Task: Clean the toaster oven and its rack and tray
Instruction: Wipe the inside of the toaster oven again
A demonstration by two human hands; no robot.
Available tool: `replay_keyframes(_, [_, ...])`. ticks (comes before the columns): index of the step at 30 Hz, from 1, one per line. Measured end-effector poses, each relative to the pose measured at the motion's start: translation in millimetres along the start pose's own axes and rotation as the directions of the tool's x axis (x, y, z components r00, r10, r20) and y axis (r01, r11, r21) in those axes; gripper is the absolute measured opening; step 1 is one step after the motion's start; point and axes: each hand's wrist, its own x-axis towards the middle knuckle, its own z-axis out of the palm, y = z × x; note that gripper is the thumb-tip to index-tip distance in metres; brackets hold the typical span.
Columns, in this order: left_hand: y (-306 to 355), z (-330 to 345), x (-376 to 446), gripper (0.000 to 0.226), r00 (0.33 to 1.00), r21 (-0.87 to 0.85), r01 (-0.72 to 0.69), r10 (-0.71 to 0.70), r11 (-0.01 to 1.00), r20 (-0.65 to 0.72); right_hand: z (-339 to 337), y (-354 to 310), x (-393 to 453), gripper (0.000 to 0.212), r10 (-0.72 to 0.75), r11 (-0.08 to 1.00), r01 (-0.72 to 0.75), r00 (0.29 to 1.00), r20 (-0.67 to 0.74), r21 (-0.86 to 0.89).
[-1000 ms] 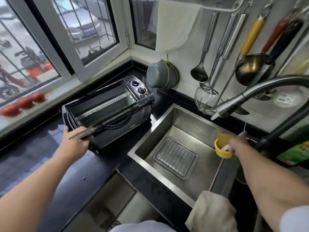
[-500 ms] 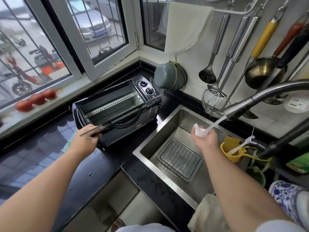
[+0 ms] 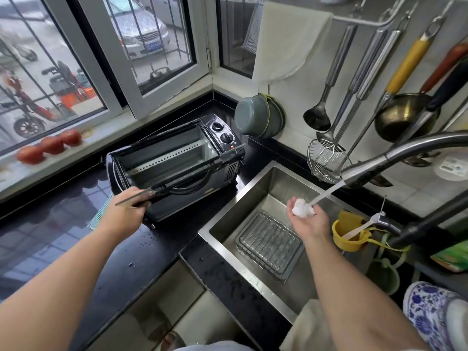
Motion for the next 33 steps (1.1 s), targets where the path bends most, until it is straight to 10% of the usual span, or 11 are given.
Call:
replay_keyframes(6, [-1.3, -0.1, 1.1, 0.012, 1.0, 0.009, -0.021, 0.021, 1.0, 0.013, 4.7, -2.3, 7.6, 0.023, -0.088, 0.991, 0.091, 0.995, 0.036, -0.096])
replay_keyframes(9, [0.3, -0.7, 0.4, 0.012, 1.0, -0.006, -0.017, 0.017, 1.0, 0.017, 3.5, 0.4, 9.2, 0.057, 0.038, 0.981, -0.028, 0.998, 0.047, -0.19])
replay_keyframes(12, [1.8, -0.6, -0.1, 0.012, 1.0, -0.014, -0.005, 0.005, 1.0, 0.017, -10.3, -8.3, 14.9, 0.032, -0.033, 0.943, 0.032, 0.999, 0.005, -0.332])
replay_keyframes(14, [1.0, -0.5, 0.2, 0.012, 1.0, -0.021, 0.009, -0.009, 1.0, 0.015, -13.7, -12.2, 14.2, 0.027, -0.048, 0.767, 0.039, 0.999, 0.004, -0.641])
replay_keyframes(19, [1.5, 0.5, -0.7, 0.021, 1.0, -0.036, 0.003, -0.003, 0.999, -0.012, -31.9, -43.3, 5.1, 0.035, -0.43, -0.247, 0.067, 0.886, 0.171, -0.967])
replay_keyframes(26, [3.1, 4.3, -1.8, 0.024, 1.0, -0.025, 0.015, -0.016, 1.0, -0.023, -27.7, -125.7, -1.4, 0.054, -0.687, -0.527, -0.101, 0.634, 0.354, -0.844])
replay_keyframes(33, [-0.6, 3.3, 0.3, 0.027, 0.999, -0.069, 0.045, -0.043, 0.997, 0.026, -19.5, -146.7, -15.0, 0.055, -0.713, -0.589, -0.397, 0.666, 0.221, -0.704])
